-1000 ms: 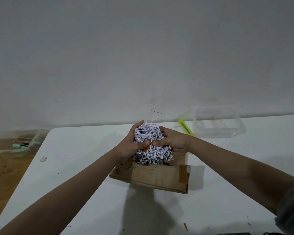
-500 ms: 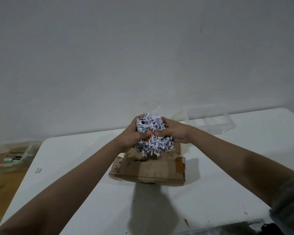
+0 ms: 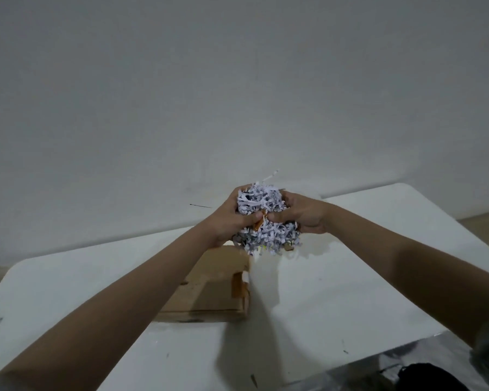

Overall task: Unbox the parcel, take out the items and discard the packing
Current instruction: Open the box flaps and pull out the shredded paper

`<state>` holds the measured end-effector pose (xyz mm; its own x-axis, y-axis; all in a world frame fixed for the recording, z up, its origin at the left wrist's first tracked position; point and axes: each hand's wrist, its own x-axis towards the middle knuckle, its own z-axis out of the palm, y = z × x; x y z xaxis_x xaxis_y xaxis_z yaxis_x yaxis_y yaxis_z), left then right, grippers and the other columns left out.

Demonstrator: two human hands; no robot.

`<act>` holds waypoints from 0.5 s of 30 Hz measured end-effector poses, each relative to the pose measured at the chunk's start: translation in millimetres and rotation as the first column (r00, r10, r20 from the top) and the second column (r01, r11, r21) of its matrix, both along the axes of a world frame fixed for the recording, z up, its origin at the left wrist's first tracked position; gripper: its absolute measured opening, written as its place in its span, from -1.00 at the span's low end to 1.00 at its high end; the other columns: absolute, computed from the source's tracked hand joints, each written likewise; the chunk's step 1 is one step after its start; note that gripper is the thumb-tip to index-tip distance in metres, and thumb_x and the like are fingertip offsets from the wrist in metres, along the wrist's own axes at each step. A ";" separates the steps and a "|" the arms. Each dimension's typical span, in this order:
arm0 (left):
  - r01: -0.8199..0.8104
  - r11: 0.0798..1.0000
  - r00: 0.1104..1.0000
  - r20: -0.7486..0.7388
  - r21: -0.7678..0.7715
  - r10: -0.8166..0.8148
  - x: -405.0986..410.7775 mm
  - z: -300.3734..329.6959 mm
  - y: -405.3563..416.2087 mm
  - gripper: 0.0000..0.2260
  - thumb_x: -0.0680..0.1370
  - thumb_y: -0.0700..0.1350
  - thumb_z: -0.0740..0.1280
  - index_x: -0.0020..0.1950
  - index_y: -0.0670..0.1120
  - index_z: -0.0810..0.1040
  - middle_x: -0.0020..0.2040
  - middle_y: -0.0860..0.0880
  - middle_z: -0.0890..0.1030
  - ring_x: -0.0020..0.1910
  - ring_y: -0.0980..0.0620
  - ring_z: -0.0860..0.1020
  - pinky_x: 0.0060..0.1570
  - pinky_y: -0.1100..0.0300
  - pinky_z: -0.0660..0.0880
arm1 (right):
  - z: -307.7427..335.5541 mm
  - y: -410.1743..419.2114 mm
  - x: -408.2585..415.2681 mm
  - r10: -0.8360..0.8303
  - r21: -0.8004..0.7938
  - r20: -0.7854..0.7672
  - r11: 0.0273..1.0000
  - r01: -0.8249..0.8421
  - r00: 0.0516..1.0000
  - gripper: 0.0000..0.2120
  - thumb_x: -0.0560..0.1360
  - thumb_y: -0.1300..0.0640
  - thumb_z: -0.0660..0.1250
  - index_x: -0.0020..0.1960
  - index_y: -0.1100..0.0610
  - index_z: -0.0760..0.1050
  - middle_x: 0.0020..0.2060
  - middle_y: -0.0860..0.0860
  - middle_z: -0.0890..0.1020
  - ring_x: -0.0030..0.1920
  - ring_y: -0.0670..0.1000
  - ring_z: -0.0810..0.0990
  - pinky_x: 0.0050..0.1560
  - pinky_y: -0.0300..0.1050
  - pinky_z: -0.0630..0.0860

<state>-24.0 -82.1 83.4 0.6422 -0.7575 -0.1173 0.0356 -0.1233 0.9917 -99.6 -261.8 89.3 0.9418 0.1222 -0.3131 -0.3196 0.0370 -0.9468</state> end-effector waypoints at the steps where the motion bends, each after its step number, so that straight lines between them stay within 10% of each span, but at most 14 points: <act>1: -0.002 1.000 1.000 0.000 0.003 0.002 -8.1 -4.3 -12.1 -0.46 0.51 -0.26 0.35 0.39 0.01 0.21 0.18 -0.04 0.50 0.17 -0.02 0.50 0.17 0.06 0.48 | -2.8 -11.9 -9.1 -0.002 0.000 -0.012 1.000 0.002 1.000 -0.50 0.48 0.35 0.33 0.35 0.09 0.32 0.21 0.14 0.56 0.18 0.19 0.58 0.16 0.19 0.53; 15: -0.070 0.979 0.993 -0.077 0.191 0.086 -107.3 -105.8 -105.5 -0.48 0.50 -0.21 0.38 0.38 -0.08 0.22 0.19 -0.06 0.49 0.16 0.03 0.49 0.06 0.26 0.51 | -95.9 -103.7 -93.1 0.027 -0.158 -0.176 0.986 -0.055 0.984 -0.33 0.31 0.18 0.52 0.36 0.18 0.35 0.21 0.20 0.58 0.19 0.18 0.59 0.22 0.22 0.50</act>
<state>-131.3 -187.6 -22.4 0.6798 -0.6651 -0.3089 0.1351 -0.3004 0.9442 -192.8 -365.5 -6.7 0.8671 0.0940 -0.4891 -0.4766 -0.1289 -0.8696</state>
